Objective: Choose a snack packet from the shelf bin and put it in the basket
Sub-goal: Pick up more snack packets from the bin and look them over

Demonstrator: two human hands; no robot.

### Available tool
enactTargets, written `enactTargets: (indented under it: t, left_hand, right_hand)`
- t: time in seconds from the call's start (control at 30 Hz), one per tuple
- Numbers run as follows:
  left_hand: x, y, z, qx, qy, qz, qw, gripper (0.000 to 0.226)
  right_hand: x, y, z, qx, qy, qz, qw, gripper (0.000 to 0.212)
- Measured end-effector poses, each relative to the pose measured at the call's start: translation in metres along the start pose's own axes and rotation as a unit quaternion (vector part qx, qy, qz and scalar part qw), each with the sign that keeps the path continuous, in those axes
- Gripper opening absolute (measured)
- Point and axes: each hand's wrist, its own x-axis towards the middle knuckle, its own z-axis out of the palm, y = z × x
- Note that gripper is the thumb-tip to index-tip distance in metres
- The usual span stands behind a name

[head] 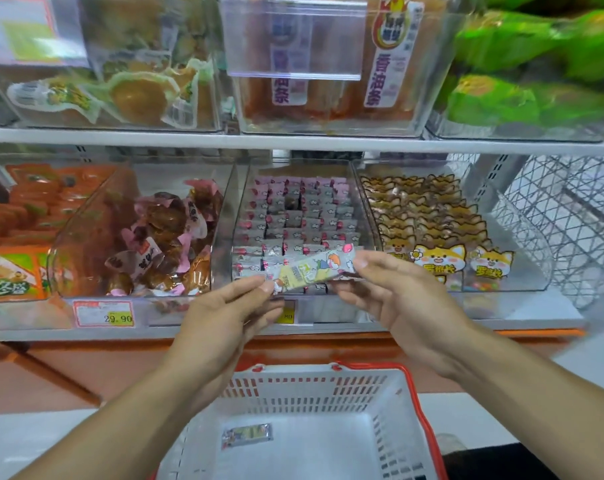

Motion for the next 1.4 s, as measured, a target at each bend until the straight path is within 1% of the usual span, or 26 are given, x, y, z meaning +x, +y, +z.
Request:
enactTargets:
  t: [0.03,0.1,0.17,0.2,0.23,0.3,0.37,0.43,0.47,0.53,0.6,0.63,0.67,0.73,0.77,0.8,0.9,1.03,1.07,1.13,1.2,1.3,1.4]
  left_hand:
    - [0.0,0.0,0.001,-0.002,0.003,0.003,1.0,0.052]
    - [0.0,0.001,0.003,-0.006,0.004,0.012,1.0,0.051]
    - [-0.002,0.002,0.005,-0.011,0.003,0.023,1.0,0.046]
    - [-0.003,0.002,0.006,-0.01,0.003,0.028,1.0,0.045]
    - [-0.004,0.003,0.007,-0.008,0.002,0.029,1.0,0.043]
    - [-0.007,0.004,0.009,0.002,-0.002,0.031,1.0,0.039]
    - [-0.009,0.004,0.011,0.023,-0.007,0.041,0.999,0.039]
    - [-0.012,0.006,0.012,0.059,-0.011,0.062,0.996,0.035]
    - [-0.013,0.007,0.011,0.08,-0.017,0.074,0.994,0.029]
    - [-0.017,0.007,0.011,0.148,-0.031,0.104,0.983,0.022]
    - [-0.019,0.005,0.009,0.259,-0.035,0.156,0.953,0.033]
    - [-0.021,0.004,0.009,0.306,-0.032,0.184,0.934,0.039]
    - [-0.022,0.002,0.009,0.344,-0.025,0.213,0.914,0.041]
    - [-0.023,0.001,0.009,0.379,-0.02,0.259,0.888,0.038]
    - [-0.023,0.001,0.008,0.376,-0.02,0.271,0.886,0.034]
    - [-0.022,0.002,0.008,0.362,-0.021,0.27,0.892,0.031]
    - [-0.021,0.005,0.009,0.293,-0.05,0.217,0.93,0.03]
    - [-0.02,0.002,0.01,0.258,-0.063,0.182,0.947,0.026]
    - [-0.019,0.002,0.01,0.245,-0.064,0.169,0.953,0.026]
    - [-0.017,0.002,0.009,0.199,-0.064,0.126,0.97,0.029]
    - [-0.015,0.003,0.009,0.147,-0.065,0.082,0.984,0.027]
    - [-0.013,0.003,0.008,0.109,-0.049,0.047,0.992,0.023]
    - [-0.011,0.002,0.007,0.095,-0.021,0.029,0.995,0.015]
  right_hand:
    - [0.0,-0.001,-0.002,-0.013,-0.011,-0.004,1.0,0.029]
    - [-0.001,-0.001,-0.005,-0.05,-0.042,-0.021,0.998,0.045]
    - [-0.003,0.001,-0.008,-0.118,-0.067,-0.039,0.99,0.061]
    - [-0.004,0.002,-0.008,-0.165,-0.071,-0.051,0.982,0.065]
    - [-0.006,0.001,-0.009,-0.216,-0.07,-0.068,0.971,0.066]
    - [-0.008,0.001,-0.009,-0.287,-0.076,-0.1,0.95,0.059]
    - [-0.01,0.003,-0.008,-0.282,-0.087,-0.103,0.95,0.044]
    - [-0.01,0.005,-0.005,-0.274,-0.081,-0.09,0.954,0.032]
    - [-0.01,0.005,-0.005,-0.266,-0.072,-0.077,0.958,0.031]
    - [-0.008,0.005,-0.003,-0.205,-0.061,-0.044,0.976,0.038]
    - [-0.006,0.003,-0.002,-0.135,-0.06,-0.011,0.989,0.047]
    - [-0.005,0.003,-0.001,-0.11,-0.059,0.007,0.992,0.046]
    - [-0.005,0.002,0.0,-0.094,-0.06,0.025,0.993,0.042]
    - [-0.004,0.003,0.001,-0.093,-0.066,0.058,0.992,0.032]
    - [-0.004,0.003,0.001,-0.103,-0.072,0.071,0.99,0.034]
    - [-0.004,0.003,0.001,-0.113,-0.076,0.081,0.987,0.038]
    - [-0.003,0.004,0.001,-0.122,-0.079,0.088,0.985,0.047]
    - [-0.001,0.006,0.0,-0.104,-0.086,0.047,0.99,0.031]
    - [-0.001,0.006,0.0,-0.098,-0.087,0.034,0.991,0.031]
    - [0.0,0.003,0.001,-0.086,-0.081,0.016,0.993,0.037]
    - [0.001,0.001,0.001,-0.08,-0.065,0.007,0.995,0.04]
    - [0.003,0.002,-0.002,-0.08,-0.02,0.003,0.997,0.03]
    - [0.005,0.002,-0.006,-0.1,0.021,-0.005,0.995,0.024]
